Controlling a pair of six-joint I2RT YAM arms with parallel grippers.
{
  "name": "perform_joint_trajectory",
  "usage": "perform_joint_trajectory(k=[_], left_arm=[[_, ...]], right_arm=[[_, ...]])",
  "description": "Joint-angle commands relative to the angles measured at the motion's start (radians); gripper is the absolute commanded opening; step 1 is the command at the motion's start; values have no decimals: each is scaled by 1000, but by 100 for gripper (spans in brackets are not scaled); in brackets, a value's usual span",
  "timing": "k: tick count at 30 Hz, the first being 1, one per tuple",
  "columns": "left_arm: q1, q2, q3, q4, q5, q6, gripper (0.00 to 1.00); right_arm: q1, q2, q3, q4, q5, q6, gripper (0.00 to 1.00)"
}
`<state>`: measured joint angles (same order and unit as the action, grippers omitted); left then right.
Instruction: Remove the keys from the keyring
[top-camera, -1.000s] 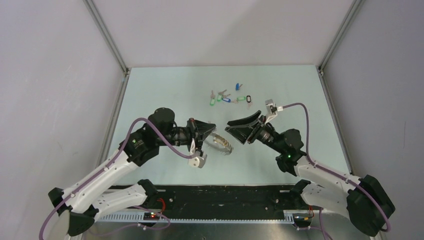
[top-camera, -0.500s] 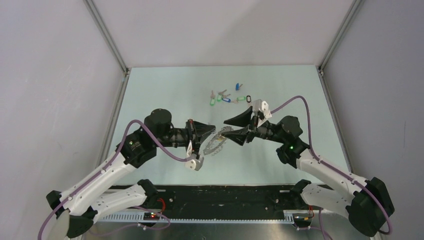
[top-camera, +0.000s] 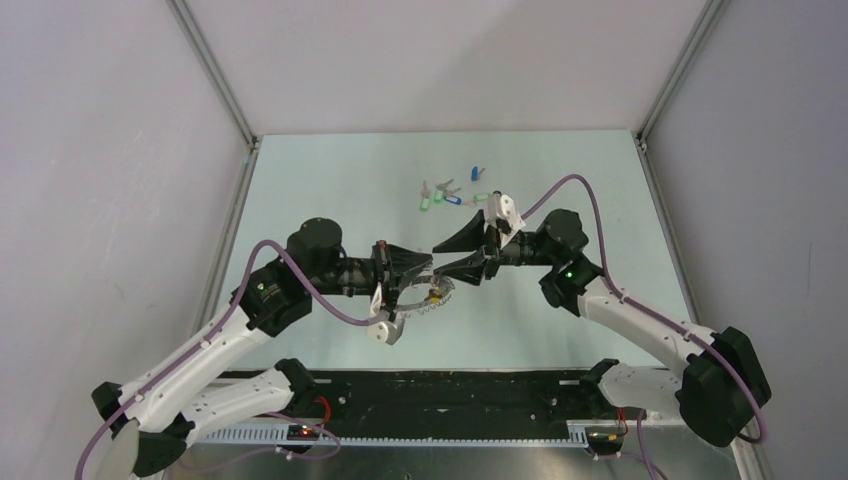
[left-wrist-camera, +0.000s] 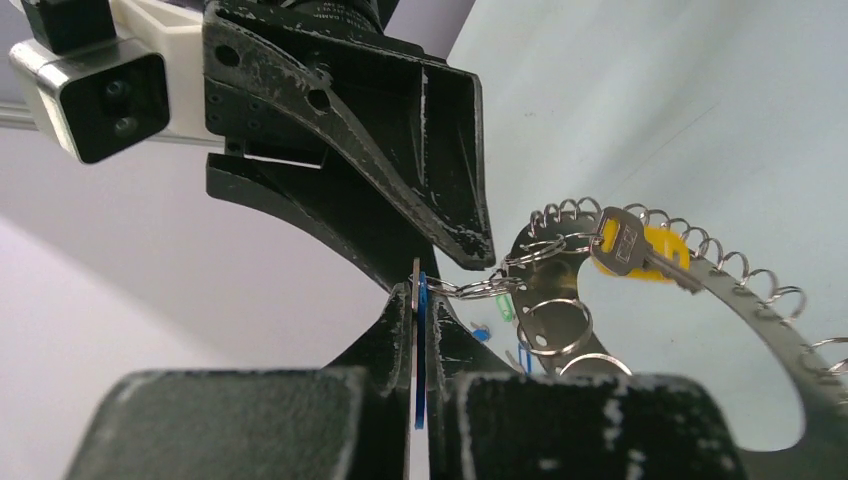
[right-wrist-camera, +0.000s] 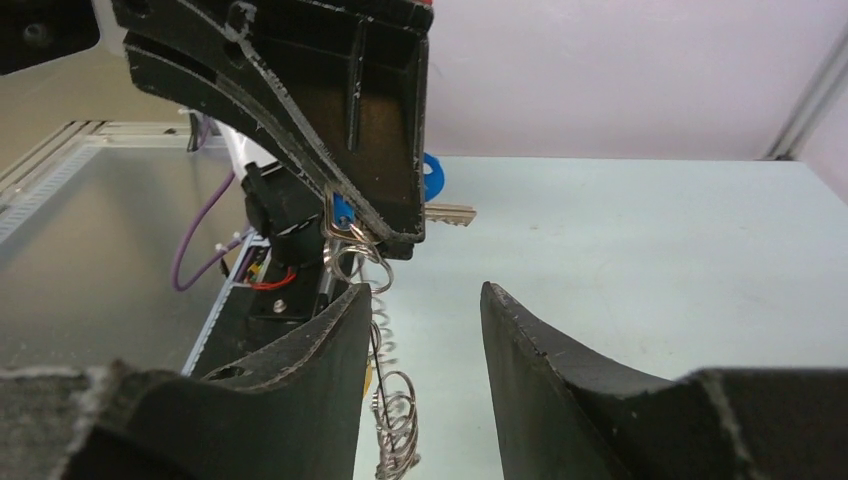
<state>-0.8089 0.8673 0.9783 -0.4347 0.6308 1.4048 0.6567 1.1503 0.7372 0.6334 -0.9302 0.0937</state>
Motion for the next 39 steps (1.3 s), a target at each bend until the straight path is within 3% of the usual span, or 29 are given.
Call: perform_joint_trajectory(k=[1, 13, 16, 20, 30, 34, 39], left_arm=[[1, -25, 7, 52, 34, -4, 0], [2, -26, 11, 52, 40, -4, 0], [2, -29, 10, 51, 30, -3, 0], [1, -35, 8, 51, 15, -2, 0], [1, -41, -9, 52, -34, 5, 0], [2, -34, -17, 53, -38, 8, 0], [1, -25, -25, 51, -41, 8, 0]], right_arm=[[16, 25, 51, 41, -90, 9, 48], [56, 75, 54, 148, -158, 117, 36], [56, 80, 54, 167, -173, 145, 15], [51, 72, 54, 144, -175, 160, 0], [-12, 6, 40, 41, -28, 275, 0], [-32, -32, -20, 125, 74, 379, 0], [-58, -58, -116, 379, 216, 604, 0]])
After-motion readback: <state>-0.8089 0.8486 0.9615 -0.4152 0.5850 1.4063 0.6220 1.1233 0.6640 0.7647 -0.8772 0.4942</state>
